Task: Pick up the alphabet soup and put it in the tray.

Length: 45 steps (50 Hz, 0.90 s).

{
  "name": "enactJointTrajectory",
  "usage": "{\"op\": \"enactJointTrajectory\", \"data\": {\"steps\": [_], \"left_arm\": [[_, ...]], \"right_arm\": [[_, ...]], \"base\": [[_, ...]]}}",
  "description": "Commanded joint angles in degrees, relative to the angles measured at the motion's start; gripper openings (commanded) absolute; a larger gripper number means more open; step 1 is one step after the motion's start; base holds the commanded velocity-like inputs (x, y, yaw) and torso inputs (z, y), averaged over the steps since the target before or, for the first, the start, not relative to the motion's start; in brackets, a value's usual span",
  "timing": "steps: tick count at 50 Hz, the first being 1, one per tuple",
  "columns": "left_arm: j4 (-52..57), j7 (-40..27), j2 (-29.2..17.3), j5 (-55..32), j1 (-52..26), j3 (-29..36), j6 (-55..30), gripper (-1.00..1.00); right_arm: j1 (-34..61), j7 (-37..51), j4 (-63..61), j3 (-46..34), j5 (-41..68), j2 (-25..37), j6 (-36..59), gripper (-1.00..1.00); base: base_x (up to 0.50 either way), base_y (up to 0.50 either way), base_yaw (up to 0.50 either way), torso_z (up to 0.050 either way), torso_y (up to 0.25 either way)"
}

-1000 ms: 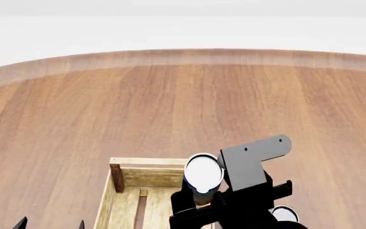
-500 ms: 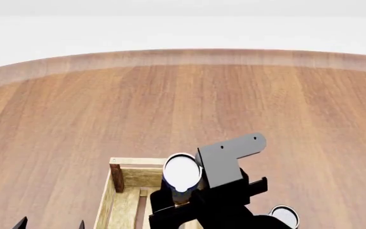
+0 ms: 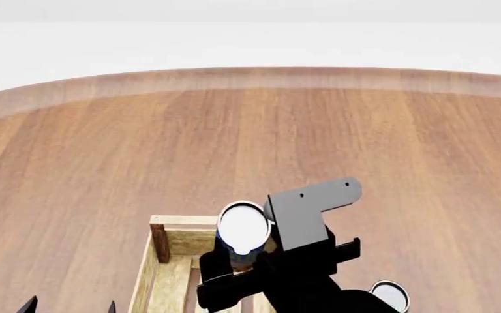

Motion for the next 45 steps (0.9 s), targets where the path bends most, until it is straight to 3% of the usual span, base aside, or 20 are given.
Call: {"op": "enactJointTrajectory", "data": {"steps": [1,15,45], "left_arm": [[-0.04,-0.14,-0.12,-0.12,-0.07,0.15,0.06,1.00],[-0.09,-0.23,-0.33,-0.04,-0.04,0.44,0.46,1.00],[-0.08,-0.66,-0.59,-0.38,-0.12,0.81,0.48,1.00]], "right_arm": [[0.56,-0.33,-0.44,0.11,-0.18,-0.05,-0.39,-1.00],[8.51,-7.36,23.45,-6.60,-5.45,-4.62,-9.75,-1.00],[12.71,-13.35,37.78,-10.78,-6.65,-7.69,-18.05,-1.00]], "base": [[0.00,0.00,0.00,0.000,0.000],[0.00,0.00,0.00,0.001,0.001],[0.00,0.00,0.00,0.000,0.001]]}}
